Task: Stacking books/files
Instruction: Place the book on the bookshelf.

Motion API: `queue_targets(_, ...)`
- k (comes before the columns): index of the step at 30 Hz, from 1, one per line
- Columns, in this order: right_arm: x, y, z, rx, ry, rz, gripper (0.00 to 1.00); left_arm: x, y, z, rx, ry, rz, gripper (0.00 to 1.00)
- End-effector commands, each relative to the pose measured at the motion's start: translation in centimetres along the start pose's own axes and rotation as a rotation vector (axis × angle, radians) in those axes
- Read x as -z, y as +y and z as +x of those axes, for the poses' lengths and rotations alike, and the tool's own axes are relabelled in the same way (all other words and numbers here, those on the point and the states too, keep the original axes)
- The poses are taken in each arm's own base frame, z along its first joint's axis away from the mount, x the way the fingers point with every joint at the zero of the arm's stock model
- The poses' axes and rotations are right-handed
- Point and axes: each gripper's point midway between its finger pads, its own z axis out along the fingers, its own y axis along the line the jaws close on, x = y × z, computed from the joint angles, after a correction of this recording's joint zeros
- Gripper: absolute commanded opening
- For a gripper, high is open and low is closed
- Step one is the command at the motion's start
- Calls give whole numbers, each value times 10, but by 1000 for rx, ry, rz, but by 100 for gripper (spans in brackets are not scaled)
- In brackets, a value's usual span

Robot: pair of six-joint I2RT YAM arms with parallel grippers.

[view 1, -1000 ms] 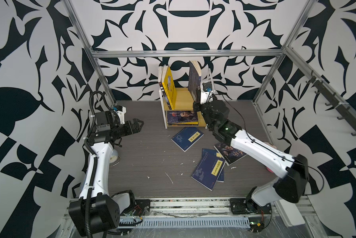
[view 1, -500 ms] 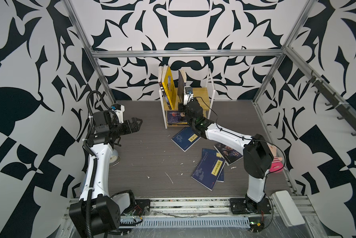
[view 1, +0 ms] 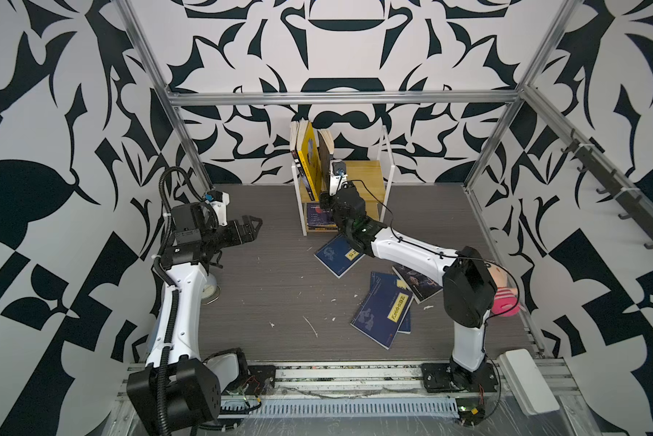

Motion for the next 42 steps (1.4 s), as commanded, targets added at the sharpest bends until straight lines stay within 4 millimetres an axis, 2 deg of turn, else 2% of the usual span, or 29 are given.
queue_targets(1,2,9,-33,-39,-65,-22,0,2,-1,0,3,-9,12,100)
queue_targets(5,0,19,-27,13,-44,-50,0,2,-2,0,-1,-15,13,100)
queue_targets(10,-1,27,-18,80,-15,-85,14,2,-2,1,1,-15,13,100)
queue_targets(15,2,37,-11,153,10,-128,24,2,0,1,6,-14,9,100)
queue_targets(23,12,52,-8,270,11,-208,32,1,2,0,8,-16,7,100)
queue_targets(27,15,54,-4,316,28,-229,34,2,2,0,11,-18,6,100)
queue_targets(31,31,53,-4,329,40,-255,36,2,3,0,13,-20,5,100)
queue_targets(35,62,47,-3,343,82,-281,39,1,4,2,10,-14,6,100)
queue_targets(40,101,22,14,263,199,-307,47,-10,-1,11,12,15,44,100)
queue_targets(42,111,4,28,222,266,-286,51,-19,-5,18,33,38,74,100)
